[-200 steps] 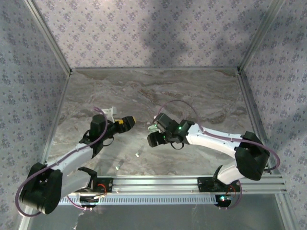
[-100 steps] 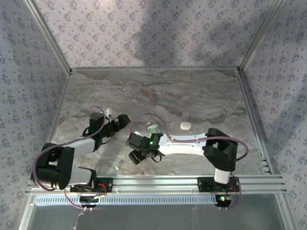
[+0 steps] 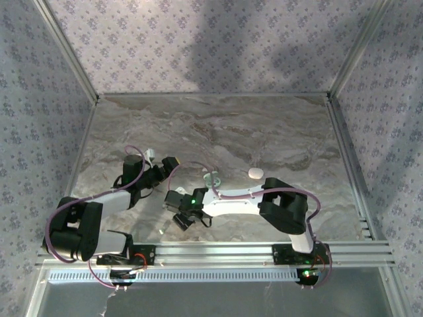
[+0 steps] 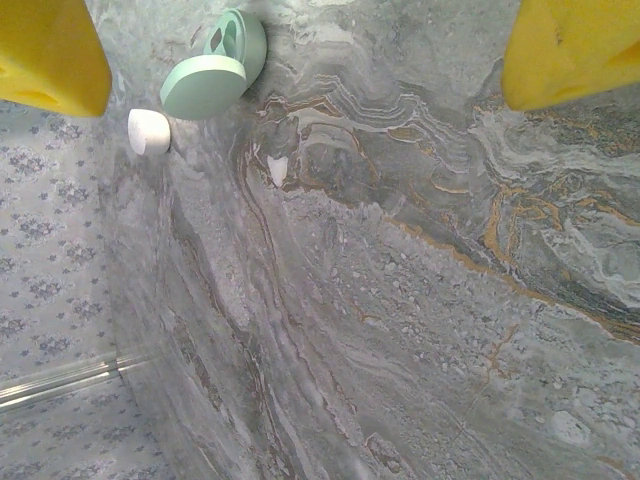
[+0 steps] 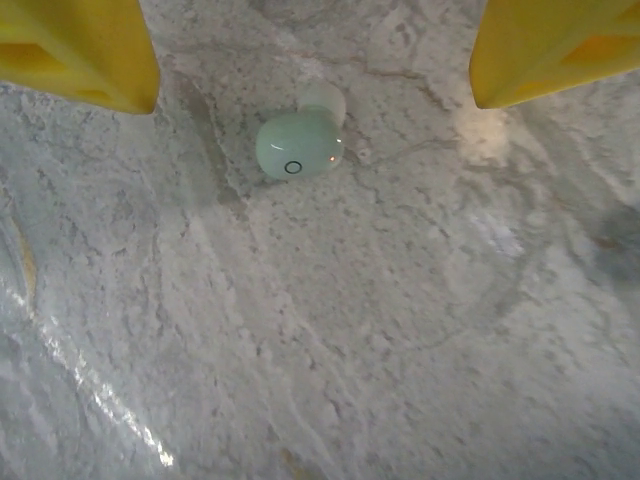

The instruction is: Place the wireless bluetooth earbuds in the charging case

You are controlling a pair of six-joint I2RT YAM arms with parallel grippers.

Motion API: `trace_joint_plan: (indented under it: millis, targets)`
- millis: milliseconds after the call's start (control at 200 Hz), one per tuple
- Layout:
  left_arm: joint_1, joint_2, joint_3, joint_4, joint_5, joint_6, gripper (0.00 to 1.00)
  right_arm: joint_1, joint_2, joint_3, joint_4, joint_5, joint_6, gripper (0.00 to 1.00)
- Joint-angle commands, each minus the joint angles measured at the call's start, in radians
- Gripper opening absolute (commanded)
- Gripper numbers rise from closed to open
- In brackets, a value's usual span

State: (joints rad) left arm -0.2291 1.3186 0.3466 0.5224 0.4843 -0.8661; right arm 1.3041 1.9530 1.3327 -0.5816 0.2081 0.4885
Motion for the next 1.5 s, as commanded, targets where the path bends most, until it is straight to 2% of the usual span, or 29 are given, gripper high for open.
trace_joint_plan:
  millis: [0, 440, 1134, 1494]
  targets:
    - [0.005, -0.003, -0.004, 0.034, 0.02, -0.007, 1.0, -0.001, 0.026, 0.028, -0.075, 0.046, 0.022, 0.82]
    - [0.005, -0.001, -0.004, 0.038, 0.023, -0.007, 1.0, -0.046, 0.026, 0.012, -0.096, 0.062, 0.065, 0.77]
    - [0.005, 0.001, -0.003, 0.04, 0.027, -0.008, 1.0, -0.12, -0.049, -0.058, -0.11, 0.091, 0.086, 0.77]
    - [0.005, -0.01, -0.004, 0.038, 0.027, -0.003, 1.0, -0.138, -0.099, -0.072, -0.092, 0.065, 0.079, 0.77]
